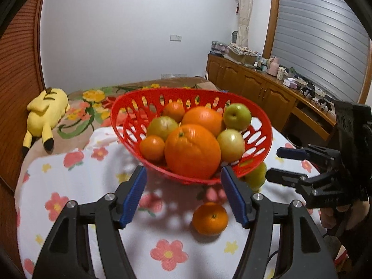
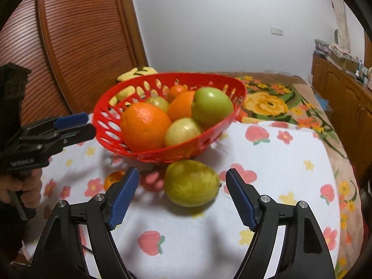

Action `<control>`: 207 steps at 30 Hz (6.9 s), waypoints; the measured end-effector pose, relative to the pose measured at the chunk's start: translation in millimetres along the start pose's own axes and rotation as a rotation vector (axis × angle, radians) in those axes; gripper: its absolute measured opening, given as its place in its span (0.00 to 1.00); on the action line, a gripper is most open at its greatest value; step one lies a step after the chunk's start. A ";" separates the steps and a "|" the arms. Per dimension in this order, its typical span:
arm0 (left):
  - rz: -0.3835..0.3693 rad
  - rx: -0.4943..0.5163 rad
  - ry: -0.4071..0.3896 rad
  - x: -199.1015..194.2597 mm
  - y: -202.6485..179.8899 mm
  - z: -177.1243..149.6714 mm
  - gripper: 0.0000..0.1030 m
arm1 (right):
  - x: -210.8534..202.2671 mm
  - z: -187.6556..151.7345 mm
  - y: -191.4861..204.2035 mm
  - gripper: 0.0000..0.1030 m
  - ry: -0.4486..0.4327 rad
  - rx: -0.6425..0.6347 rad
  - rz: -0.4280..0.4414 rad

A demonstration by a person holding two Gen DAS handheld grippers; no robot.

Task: Organize fruits
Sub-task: 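Withdraw both grippers from the basket toward the last fruit on the sheet, then grasp a tangerine with left gripper while right gripper grasps a yellow-green pomelo, then lift and carry the tangerine and pomelo over the red basket with both grippers, then open right gripper to drop the pomelo in the basket while left gripper releases the tangerine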

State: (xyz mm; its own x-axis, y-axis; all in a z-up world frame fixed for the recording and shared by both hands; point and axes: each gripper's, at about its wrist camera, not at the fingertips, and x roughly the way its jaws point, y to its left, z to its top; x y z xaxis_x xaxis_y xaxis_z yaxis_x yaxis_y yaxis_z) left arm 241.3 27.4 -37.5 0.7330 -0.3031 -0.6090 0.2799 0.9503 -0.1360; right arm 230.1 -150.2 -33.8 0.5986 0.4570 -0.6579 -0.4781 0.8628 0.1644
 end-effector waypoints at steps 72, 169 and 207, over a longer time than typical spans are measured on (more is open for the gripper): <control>0.003 0.011 0.188 36.6 -36.7 -42.4 0.57 | -29.7 -37.6 -9.6 0.71 0.045 0.011 0.028; 0.113 -0.023 0.007 28.4 31.6 72.6 0.43 | 45.5 103.9 28.1 0.71 -0.022 -0.153 0.056; 0.120 -0.006 0.053 71.2 41.0 86.8 0.43 | 47.6 101.0 21.1 0.72 -0.045 -0.150 0.072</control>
State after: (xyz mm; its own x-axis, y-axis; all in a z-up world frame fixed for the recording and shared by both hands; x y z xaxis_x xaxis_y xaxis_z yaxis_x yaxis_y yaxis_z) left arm 358.8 38.6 -18.6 0.7271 -0.1828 -0.6618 0.1880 0.9801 -0.0642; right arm 313.4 -88.4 12.6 0.5859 0.5285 -0.6143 -0.6095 0.7870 0.0957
